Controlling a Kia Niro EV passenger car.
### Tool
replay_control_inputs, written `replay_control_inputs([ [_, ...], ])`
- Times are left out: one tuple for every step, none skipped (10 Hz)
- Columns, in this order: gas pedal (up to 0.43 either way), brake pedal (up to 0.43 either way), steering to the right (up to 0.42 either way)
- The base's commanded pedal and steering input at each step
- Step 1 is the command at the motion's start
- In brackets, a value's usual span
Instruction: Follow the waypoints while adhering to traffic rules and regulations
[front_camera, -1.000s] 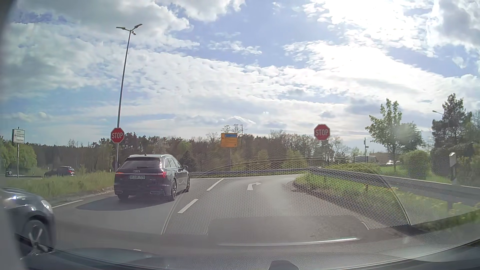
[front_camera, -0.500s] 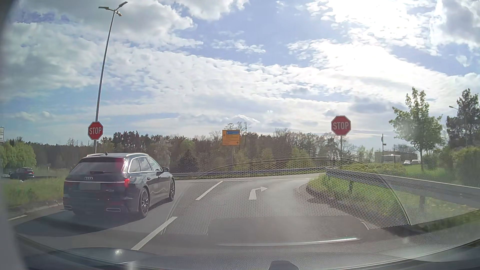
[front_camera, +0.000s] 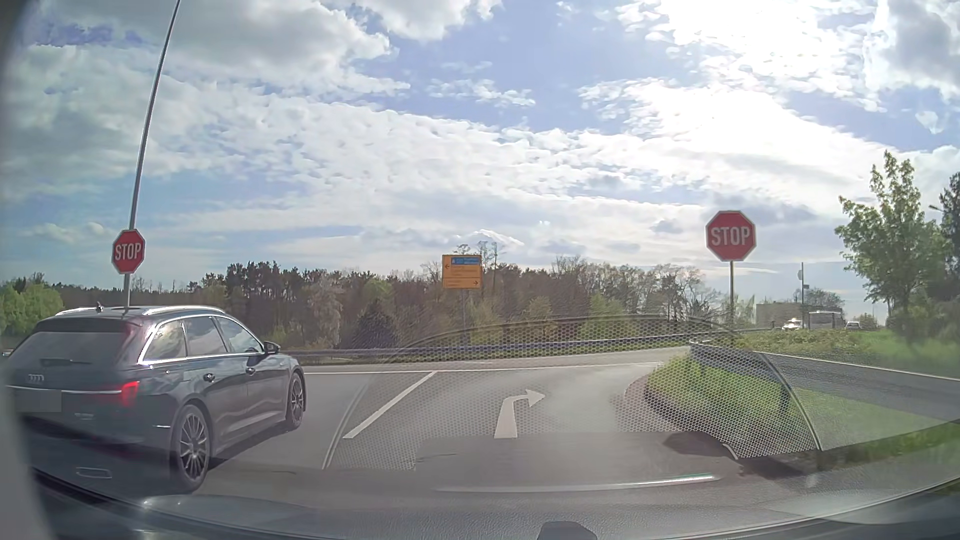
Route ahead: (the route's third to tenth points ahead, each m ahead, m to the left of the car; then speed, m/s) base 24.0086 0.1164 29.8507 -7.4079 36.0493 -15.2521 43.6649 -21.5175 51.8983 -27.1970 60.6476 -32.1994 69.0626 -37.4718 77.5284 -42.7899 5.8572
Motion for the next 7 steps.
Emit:
replay_control_inputs([
  [0.0,0.122,0.01],
  [0.0,0.128,0.012],
  [0.0,0.128,0.014],
  [0.0,0.14,0.016],
  [0.0,0.14,0.021],
  [0.0,0.14,0.025],
  [0.0,0.152,0.029],
])
